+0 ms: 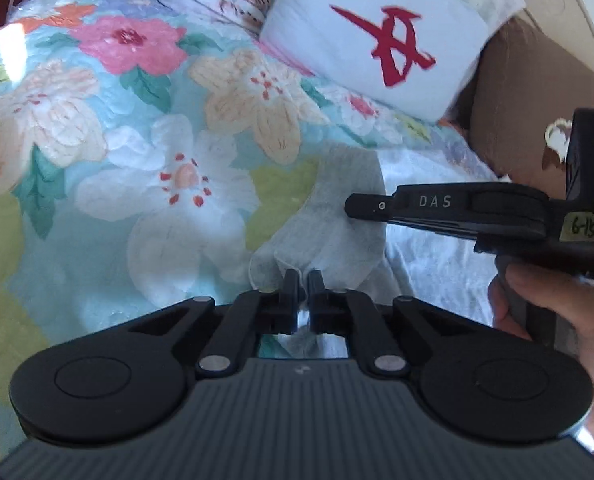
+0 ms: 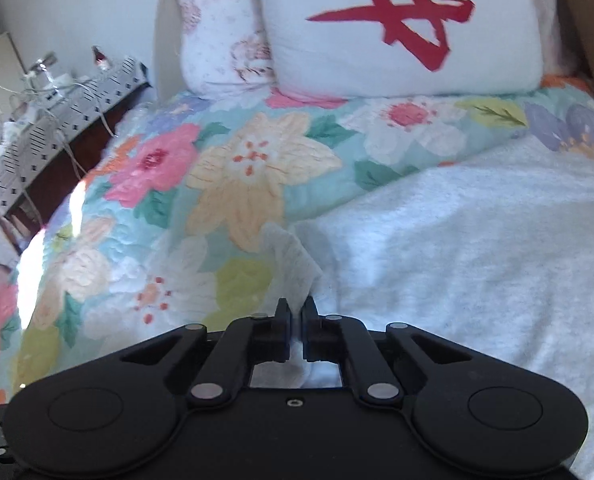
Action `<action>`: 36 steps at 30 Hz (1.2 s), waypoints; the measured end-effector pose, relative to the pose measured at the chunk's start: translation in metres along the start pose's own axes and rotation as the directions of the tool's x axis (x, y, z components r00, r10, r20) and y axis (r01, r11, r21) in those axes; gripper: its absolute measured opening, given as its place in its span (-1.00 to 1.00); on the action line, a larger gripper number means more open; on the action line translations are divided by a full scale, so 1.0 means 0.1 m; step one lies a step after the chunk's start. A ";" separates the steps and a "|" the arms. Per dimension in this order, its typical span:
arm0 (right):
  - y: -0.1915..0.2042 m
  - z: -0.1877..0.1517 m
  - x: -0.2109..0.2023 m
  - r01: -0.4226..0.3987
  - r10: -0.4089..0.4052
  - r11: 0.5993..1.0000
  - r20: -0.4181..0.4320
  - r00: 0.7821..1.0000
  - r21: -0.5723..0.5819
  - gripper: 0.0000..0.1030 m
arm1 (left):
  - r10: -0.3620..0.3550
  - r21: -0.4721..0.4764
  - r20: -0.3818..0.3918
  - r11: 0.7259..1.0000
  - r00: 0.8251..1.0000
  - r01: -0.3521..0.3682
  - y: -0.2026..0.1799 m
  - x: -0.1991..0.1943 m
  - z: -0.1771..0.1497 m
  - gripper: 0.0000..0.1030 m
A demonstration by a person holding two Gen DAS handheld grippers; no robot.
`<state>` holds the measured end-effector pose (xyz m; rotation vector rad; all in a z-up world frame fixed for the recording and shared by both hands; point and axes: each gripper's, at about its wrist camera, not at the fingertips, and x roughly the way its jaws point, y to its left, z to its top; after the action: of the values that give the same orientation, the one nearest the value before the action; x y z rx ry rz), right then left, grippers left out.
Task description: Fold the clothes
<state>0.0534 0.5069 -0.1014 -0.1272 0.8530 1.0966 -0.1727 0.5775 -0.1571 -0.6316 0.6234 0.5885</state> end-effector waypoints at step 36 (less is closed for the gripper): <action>-1.91 -1.26 -4.03 0.143 -0.095 0.896 -0.133 0.987 0.420 0.23 | -0.240 0.401 -0.474 0.797 0.847 0.451 -2.90 -0.80 -0.13 0.12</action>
<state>0.0682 0.0596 0.0204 0.1292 1.1520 0.7699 -0.0382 0.3530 -0.0091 -0.3546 0.9777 -0.0818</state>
